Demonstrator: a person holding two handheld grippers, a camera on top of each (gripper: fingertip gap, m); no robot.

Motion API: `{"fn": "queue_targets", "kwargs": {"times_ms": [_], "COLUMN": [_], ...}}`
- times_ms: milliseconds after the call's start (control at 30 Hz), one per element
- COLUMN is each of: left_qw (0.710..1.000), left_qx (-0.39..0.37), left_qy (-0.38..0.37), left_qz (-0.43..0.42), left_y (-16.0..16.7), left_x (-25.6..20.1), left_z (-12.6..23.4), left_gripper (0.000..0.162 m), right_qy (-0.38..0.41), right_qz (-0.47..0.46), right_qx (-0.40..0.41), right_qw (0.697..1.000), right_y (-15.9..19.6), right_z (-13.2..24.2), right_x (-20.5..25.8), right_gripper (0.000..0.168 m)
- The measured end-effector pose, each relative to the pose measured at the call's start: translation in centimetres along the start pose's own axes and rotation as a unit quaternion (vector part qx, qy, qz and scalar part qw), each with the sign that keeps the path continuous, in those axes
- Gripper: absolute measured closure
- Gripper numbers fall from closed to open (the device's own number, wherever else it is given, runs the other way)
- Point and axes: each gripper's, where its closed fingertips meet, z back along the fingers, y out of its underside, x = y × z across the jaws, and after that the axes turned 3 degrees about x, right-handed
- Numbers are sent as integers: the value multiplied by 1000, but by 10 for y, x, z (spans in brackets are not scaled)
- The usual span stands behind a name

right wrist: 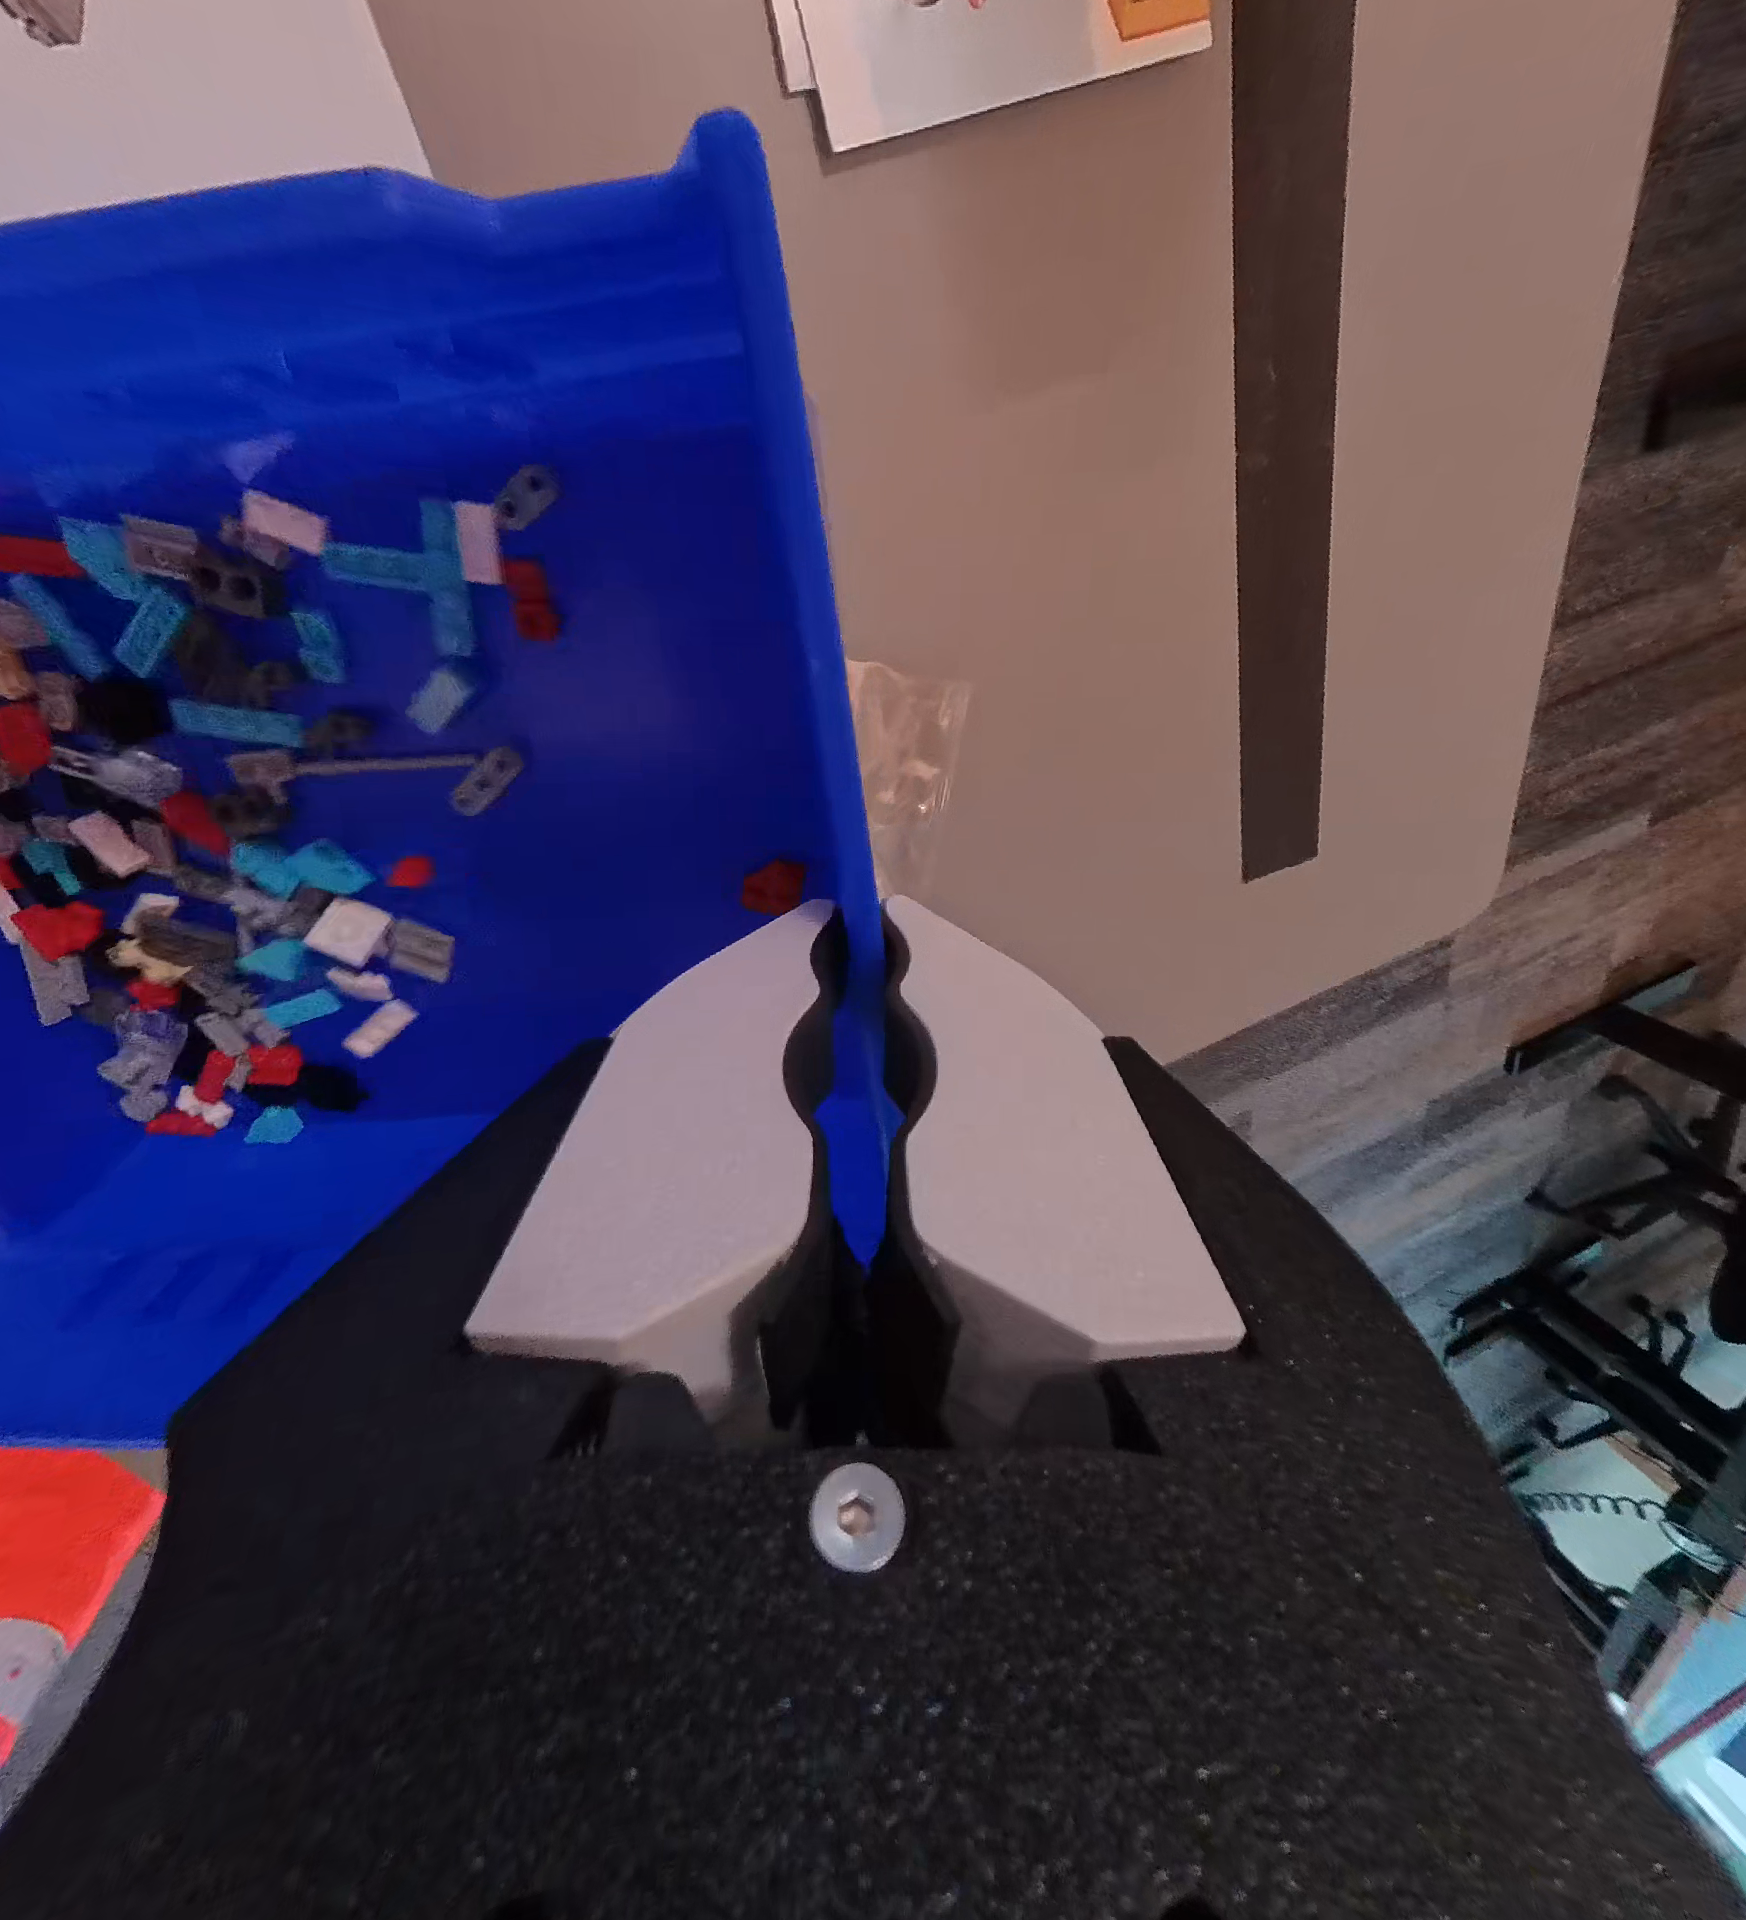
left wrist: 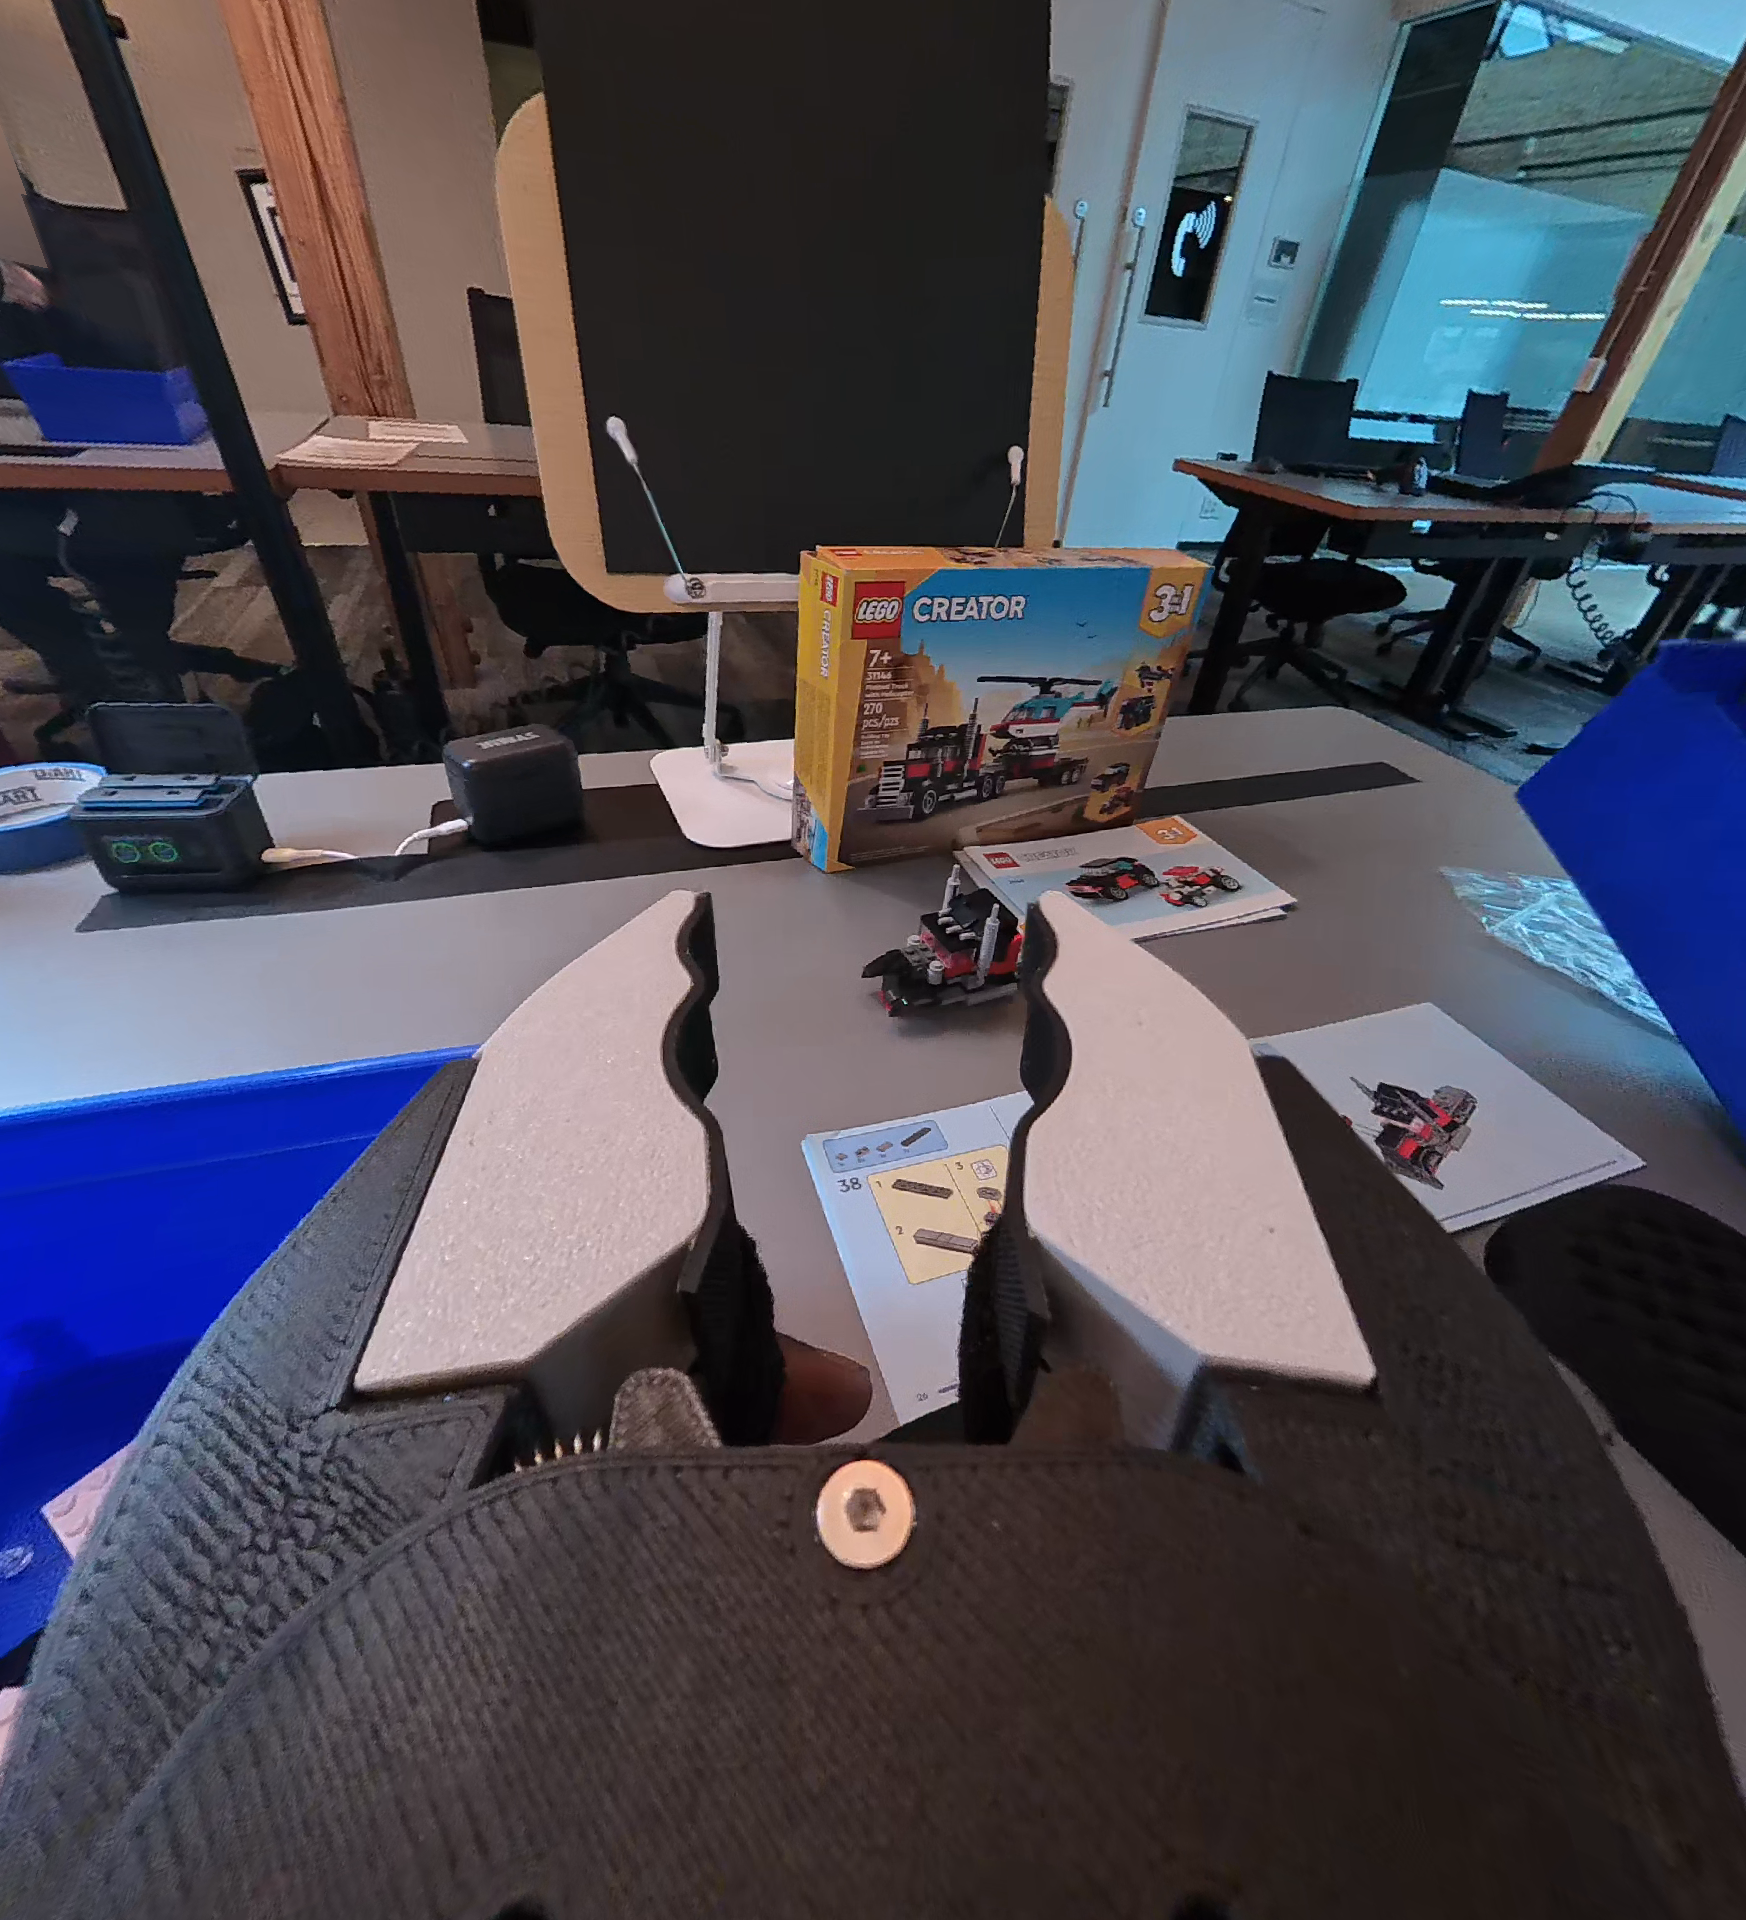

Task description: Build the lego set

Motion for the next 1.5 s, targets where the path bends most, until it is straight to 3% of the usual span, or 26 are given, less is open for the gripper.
{"fn": "queue_targets", "kwargs": {"times_ms": [300, 433, 633, 767, 867, 933, 1100, 1233, 1500], "left_qw": [1000, 1000, 1000, 1000, 1000, 999, 999, 999, 999], "left_qx": [18, 13, 15, 22, 29, 36, 36, 37, 31], "left_qy": [16, 10, 13, 14, 11, 11, 27, 24, 10], "left_qz": [3, 9, 6, 2, -5, -9, -9, -13, 0], "left_y": [7, 6, 5, 6, 8, 8, 4, 7, 7], "left_x": [-4, 1, -2, -3, -2, -1, -6, -6, 4], "left_z": [-5, -5, -10, -13, -15, -18, -24, -21, -12], "left_gripper": [105, 105, 105, 105, 105, 105, 105, 105, 105], "right_qy": [-116, -121, -78, 10, 58, 22, -91, -114, -131], "right_qz": [-6, -7, -28, -106, -135, -135, -153, -179, -199], "right_qx": [12, 4, -43, -154, -176, -191, -199, -184, -211], "right_qw": [993, 993, 996, 982, 973, 972, 964, 960, 948], "right_y": [6, 6, -1, -20, -25, -33, -51, -48, -57], "right_z": [-84, -103, -97, -55, -24, -21, -68, -107, -127], "right_x": [7, 14, 7, -6, 18, 57, 119, 124, 124], "right_gripper": [161, 157, 152, 130, 135, 144, 144, 147, 151]}}
